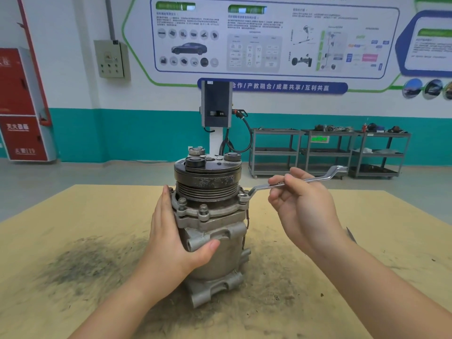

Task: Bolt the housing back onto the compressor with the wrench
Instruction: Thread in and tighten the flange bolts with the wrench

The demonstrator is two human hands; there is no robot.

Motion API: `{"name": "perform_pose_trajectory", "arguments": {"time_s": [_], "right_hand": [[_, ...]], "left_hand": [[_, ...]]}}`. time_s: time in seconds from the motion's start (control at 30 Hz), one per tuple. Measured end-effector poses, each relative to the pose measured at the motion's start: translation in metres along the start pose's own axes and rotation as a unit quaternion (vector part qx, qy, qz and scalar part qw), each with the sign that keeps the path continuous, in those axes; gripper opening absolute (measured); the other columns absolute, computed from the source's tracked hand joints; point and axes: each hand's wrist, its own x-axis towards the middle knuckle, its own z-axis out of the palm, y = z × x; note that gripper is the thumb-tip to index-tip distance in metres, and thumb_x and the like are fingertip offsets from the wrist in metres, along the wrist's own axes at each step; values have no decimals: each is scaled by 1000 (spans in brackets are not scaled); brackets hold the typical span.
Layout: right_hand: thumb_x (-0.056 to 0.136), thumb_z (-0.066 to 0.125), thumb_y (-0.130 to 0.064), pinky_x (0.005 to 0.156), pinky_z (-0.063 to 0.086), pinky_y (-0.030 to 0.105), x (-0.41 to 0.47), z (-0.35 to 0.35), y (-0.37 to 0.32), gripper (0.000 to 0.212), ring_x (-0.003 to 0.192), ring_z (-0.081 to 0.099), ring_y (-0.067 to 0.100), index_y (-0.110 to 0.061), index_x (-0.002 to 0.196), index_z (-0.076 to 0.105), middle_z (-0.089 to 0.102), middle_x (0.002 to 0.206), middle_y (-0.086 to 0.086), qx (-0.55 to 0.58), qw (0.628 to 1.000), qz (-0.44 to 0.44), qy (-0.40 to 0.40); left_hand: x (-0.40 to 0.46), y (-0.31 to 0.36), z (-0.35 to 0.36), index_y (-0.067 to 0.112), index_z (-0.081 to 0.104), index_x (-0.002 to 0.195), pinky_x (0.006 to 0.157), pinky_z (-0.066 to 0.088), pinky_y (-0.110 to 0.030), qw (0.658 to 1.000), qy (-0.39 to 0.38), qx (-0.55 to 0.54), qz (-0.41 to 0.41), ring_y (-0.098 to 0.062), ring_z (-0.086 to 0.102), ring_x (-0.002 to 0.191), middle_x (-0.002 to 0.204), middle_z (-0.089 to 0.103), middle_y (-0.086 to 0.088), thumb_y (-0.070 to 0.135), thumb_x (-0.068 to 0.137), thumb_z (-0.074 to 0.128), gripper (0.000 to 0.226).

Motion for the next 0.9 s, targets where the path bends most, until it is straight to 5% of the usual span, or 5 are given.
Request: {"name": "perform_pose_trajectory", "arguments": {"time_s": [0.27, 0.4, 0.53, 0.7, 0.9], "right_hand": [[100, 39, 1, 52, 52, 25, 15, -13, -5, 10, 51, 56, 17, -8, 98, 44, 67, 67, 13, -3, 996, 76, -50], [103, 39, -8, 58, 53, 26, 1, -17, 22, 6, 56, 62, 20, -11, 98, 42, 68, 76, 12, -102, 981, -158, -55], [100, 49, -26, 67, 55, 27, -17, -17, 40, 11, 68, 67, 19, -36, 104, 50, 66, 82, 9, -250, 853, -434, -147], [86, 72, -10, 71, 50, 17, -29, -6, 34, 11, 75, 57, 10, -4, 90, 63, 62, 81, 4, -460, 687, -516, -224], [94, 55, -21, 65, 55, 24, -35, 12, 8, 3, 72, 67, 10, -22, 97, 54, 66, 83, -3, -382, 831, -359, -185]], "left_hand": [[-1, 1, -1, 37, -21, 152, 115, 6, -22, 1000, -8, 9, -1, 17, -3, 137, 145, -8, 37, 82, 48, 57, 138], [0, 1, -2, 43, -23, 149, 115, 6, -22, 1000, -8, 17, 3, 16, -5, 138, 140, -14, 47, 83, 49, 57, 135], [-1, 2, -2, 52, -25, 140, 116, 7, -23, 1000, -5, 13, 9, 15, -4, 139, 140, -13, 48, 83, 48, 57, 127], [0, 1, 0, 42, -19, 150, 121, 11, -32, 1000, -6, -6, -4, 5, 4, 145, 152, -1, 32, 80, 46, 62, 137], [0, 4, 0, 53, -24, 142, 121, 11, -30, 1000, 2, -2, -1, 9, 2, 143, 141, -7, 47, 81, 47, 60, 130]]}}
